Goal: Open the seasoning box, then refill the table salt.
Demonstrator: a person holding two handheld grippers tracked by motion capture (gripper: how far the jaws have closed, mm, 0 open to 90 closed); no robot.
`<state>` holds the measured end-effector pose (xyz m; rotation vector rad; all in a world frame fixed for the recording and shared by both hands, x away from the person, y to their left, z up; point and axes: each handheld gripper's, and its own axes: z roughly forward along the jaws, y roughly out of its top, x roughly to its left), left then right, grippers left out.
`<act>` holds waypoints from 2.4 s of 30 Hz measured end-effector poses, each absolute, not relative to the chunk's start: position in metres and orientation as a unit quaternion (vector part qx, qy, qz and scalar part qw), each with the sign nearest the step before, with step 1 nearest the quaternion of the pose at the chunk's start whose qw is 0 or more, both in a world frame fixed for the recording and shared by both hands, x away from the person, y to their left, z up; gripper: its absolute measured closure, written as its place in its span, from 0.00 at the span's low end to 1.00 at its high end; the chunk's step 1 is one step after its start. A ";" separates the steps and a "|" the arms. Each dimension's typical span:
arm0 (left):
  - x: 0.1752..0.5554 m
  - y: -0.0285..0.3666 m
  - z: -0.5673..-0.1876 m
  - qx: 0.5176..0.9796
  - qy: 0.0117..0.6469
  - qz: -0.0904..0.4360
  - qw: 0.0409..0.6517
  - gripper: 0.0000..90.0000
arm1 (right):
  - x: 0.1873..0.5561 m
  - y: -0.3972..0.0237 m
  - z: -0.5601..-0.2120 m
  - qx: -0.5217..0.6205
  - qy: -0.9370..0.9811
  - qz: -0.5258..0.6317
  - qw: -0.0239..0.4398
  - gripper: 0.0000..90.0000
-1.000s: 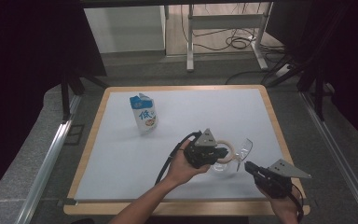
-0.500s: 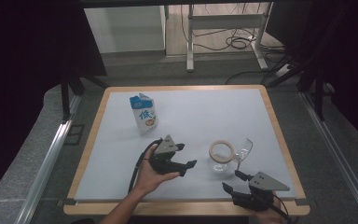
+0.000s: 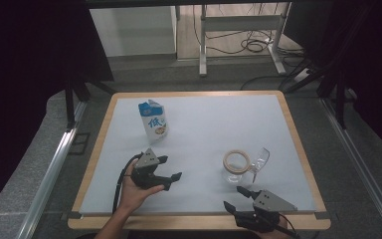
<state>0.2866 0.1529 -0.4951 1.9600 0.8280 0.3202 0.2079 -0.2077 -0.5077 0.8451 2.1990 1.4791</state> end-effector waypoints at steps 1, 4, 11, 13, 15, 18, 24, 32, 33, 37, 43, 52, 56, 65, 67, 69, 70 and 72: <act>0.287 0.155 -0.495 0.800 0.341 0.133 0.475 0.22 | 0.209 -0.206 -0.508 0.297 0.779 0.523 0.175 0.38; 0.286 0.159 -0.496 0.797 0.347 0.136 0.475 0.22 | 0.209 -0.200 -0.509 0.294 0.780 0.525 0.173 0.38; 0.286 0.175 -0.496 0.786 0.366 0.149 0.476 0.22 | 0.205 -0.184 -0.508 0.284 0.777 0.535 0.174 0.38; 0.287 0.182 -0.494 0.781 0.373 0.156 0.476 0.23 | 0.204 -0.179 -0.509 0.278 0.779 0.534 0.172 0.38; 0.289 0.189 -0.493 0.775 0.382 0.162 0.478 0.23 | 0.204 -0.175 -0.509 0.276 0.780 0.534 0.171 0.38; 0.293 0.201 -0.492 0.763 0.397 0.175 0.479 0.24 | 0.204 -0.168 -0.510 0.270 0.783 0.535 0.169 0.38; 0.319 0.219 -0.488 0.743 0.428 0.190 0.479 0.28 | 0.206 -0.154 -0.510 0.261 0.787 0.533 0.172 0.38; 0.354 0.231 -0.478 0.730 0.453 0.211 0.467 0.33 | 0.211 -0.144 -0.510 0.262 0.784 0.535 0.176 0.38; 0.359 0.232 -0.478 0.730 0.454 0.212 0.465 0.34 | 0.212 -0.143 -0.510 0.262 0.783 0.536 0.178 0.38; 0.378 0.235 -0.474 0.730 0.456 0.220 0.459 0.41 | 0.216 -0.138 -0.510 0.262 0.782 0.538 0.177 0.38; 0.402 0.236 -0.467 0.729 0.454 0.214 0.466 0.47 | 0.216 -0.135 -0.510 0.256 0.786 0.537 0.172 0.38; 0.418 0.229 -0.469 0.733 0.437 0.201 0.482 0.62 | 0.215 -0.136 -0.511 0.256 0.786 0.536 0.172 0.38; 0.422 0.221 -0.466 0.741 0.424 0.205 0.478 0.76 | 0.216 -0.136 -0.512 0.256 0.787 0.535 0.173 0.38; 0.425 0.223 -0.468 0.738 0.427 0.193 0.486 0.99 | 0.216 -0.135 -0.513 0.256 0.788 0.532 0.173 0.38; 0.425 0.223 -0.468 0.737 0.426 0.194 0.486 1.00 | 0.216 -0.134 -0.513 0.256 0.788 0.533 0.173 0.38; 0.424 0.222 -0.468 0.737 0.423 0.198 0.488 1.00 | 0.216 -0.134 -0.512 0.254 0.788 0.533 0.175 0.38; 0.424 0.222 -0.468 0.736 0.424 0.197 0.489 1.00 | 0.216 -0.134 -0.512 0.254 0.788 0.533 0.176 0.38; 0.424 0.222 -0.468 0.736 0.421 0.196 0.493 1.00 | 0.216 -0.134 -0.513 0.255 0.787 0.533 0.178 0.38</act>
